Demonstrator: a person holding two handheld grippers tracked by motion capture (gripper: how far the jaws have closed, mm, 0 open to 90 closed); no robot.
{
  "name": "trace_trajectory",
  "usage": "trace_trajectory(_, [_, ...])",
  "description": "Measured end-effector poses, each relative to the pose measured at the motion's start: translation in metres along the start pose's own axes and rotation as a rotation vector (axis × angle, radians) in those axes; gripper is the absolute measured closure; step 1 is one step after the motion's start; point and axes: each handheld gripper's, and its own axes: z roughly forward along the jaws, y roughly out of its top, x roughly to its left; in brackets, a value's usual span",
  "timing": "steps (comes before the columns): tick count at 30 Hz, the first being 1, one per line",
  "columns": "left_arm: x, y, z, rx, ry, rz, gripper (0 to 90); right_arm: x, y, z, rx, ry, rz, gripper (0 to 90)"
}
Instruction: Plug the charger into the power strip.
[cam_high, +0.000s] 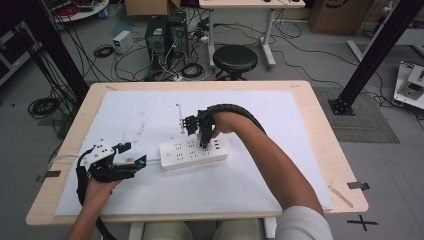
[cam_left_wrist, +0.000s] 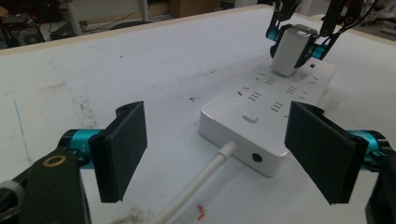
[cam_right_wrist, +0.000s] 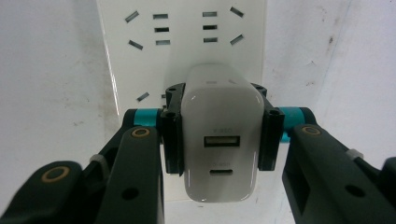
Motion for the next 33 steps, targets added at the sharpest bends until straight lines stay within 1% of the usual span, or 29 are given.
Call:
trace_trajectory(2, [0.000, 0.000, 0.000, 0.002, 0.001, -0.003, 21.1, -0.001, 0.000, 0.000, 0.000, 0.004, 0.004, 63.6])
trace_trajectory(3, [0.000, 0.000, 0.000, 0.002, 0.001, -0.004, 21.1, 0.000, 0.000, 0.000, 0.001, 0.001, -0.005, 63.6])
trace_trajectory(4, [0.000, 0.000, 0.000, 0.002, 0.002, -0.005, 21.1, 0.000, 0.000, 0.000, 0.000, -0.002, 0.002, 63.7])
trace_trajectory(5, [0.000, 0.000, 0.000, 0.002, 0.003, -0.006, 21.1, 0.001, 0.001, 0.000, 0.005, -0.007, -0.007, 63.7])
trace_trajectory(7, [0.000, -0.001, 0.000, 0.000, 0.002, -0.009, 21.1, 0.002, 0.003, 0.001, 0.017, -0.008, -0.001, 63.7])
trace_trajectory(8, [-0.001, -0.001, 0.000, -0.002, 0.001, -0.010, 21.1, 0.002, 0.005, 0.002, 0.017, -0.010, -0.012, 63.7])
trace_trajectory(9, [-0.001, -0.001, 0.000, -0.002, 0.000, -0.008, 21.1, 0.002, 0.007, 0.003, 0.034, -0.013, -0.011, 63.7])
trace_trajectory(10, [-0.001, -0.001, 0.000, -0.002, -0.001, -0.008, 21.1, 0.001, 0.007, 0.003, 0.034, -0.004, -0.009, 63.7])
trace_trajectory(13, [-0.001, -0.002, 0.000, -0.005, -0.001, -0.008, 21.1, -0.001, 0.003, 0.004, 0.011, 0.011, 0.018, 63.7])
trace_trajectory(14, [-0.001, -0.002, 0.001, -0.003, -0.004, -0.010, 21.1, -0.002, 0.003, 0.004, 0.009, 0.016, 0.012, 63.7])
trace_trajectory(17, [-0.002, -0.002, 0.001, -0.003, -0.003, -0.012, 21.1, -0.001, 0.003, 0.004, 0.011, 0.008, 0.017, 63.7])
trace_trajectory(23, [-0.003, -0.002, 0.001, -0.010, -0.002, -0.012, 21.1, 0.001, 0.000, 0.005, -0.015, 0.003, 0.025, 63.5])
trace_trajectory(26, [-0.003, -0.003, 0.001, -0.008, -0.001, -0.011, 21.1, 0.000, -0.002, 0.006, -0.034, 0.004, 0.018, 63.3])
trace_trajectory(28, [-0.003, -0.004, 0.002, -0.005, -0.003, -0.013, 21.1, 0.000, -0.002, 0.006, -0.036, 0.003, 0.007, 63.2])
trace_trajectory(30, [-0.004, -0.004, 0.001, -0.003, -0.006, -0.015, 21.1, 0.000, -0.002, 0.006, -0.039, 0.007, 0.009, 63.1])
trace_trajectory(31, [-0.004, -0.003, 0.001, -0.006, -0.004, -0.010, 21.1, -0.001, -0.004, 0.006, -0.059, 0.006, 0.003, 62.8])
trace_trajectory(32, [-0.004, -0.002, 0.000, -0.005, -0.007, -0.008, 21.1, -0.001, -0.005, 0.006, -0.061, 0.006, -0.005, 62.8])
trace_trajectory(33, [-0.004, -0.002, -0.001, -0.006, -0.004, -0.005, 21.1, -0.001, -0.005, 0.006, -0.068, 0.005, 0.002, 62.6])
